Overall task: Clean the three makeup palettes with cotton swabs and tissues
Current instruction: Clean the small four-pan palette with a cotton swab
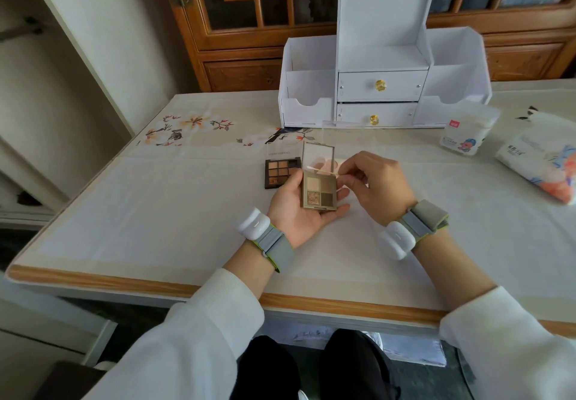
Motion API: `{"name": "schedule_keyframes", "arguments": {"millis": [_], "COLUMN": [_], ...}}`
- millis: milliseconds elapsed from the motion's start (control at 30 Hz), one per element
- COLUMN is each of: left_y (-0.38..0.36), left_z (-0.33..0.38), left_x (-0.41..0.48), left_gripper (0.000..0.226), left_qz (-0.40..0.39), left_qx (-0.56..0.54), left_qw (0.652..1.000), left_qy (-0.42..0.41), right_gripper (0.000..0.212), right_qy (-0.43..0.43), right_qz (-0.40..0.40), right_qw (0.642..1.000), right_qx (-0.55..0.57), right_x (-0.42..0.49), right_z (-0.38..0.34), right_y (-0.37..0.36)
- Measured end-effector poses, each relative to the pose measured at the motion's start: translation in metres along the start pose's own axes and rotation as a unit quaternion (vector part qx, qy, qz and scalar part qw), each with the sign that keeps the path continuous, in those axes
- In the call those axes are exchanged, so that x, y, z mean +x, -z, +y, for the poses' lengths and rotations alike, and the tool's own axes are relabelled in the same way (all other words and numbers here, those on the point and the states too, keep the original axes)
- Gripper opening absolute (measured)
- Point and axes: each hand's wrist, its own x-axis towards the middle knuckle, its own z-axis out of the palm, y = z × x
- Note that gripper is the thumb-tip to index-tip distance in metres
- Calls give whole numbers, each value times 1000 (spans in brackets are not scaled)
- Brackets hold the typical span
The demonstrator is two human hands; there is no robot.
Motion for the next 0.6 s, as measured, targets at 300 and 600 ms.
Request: {"name": "schedule_keyframes", "arguments": {"millis": [300, 600], "left_y": [-4, -3], "left_z": [0, -1], "left_x": [-3, -2], "left_gripper": [41, 65], "left_qz": [5, -5], "left_qx": [-23, -35], "left_qw": [1000, 999], "left_qy": [-9, 5], "right_gripper": [10, 11], "right_qy": [11, 22], "right_qz": [-14, -18], "right_qw": [1000, 1000], "right_qx": [-15, -13], "right_x": [0, 0], "right_z": [1, 0], "right_y": [-3, -2]}}
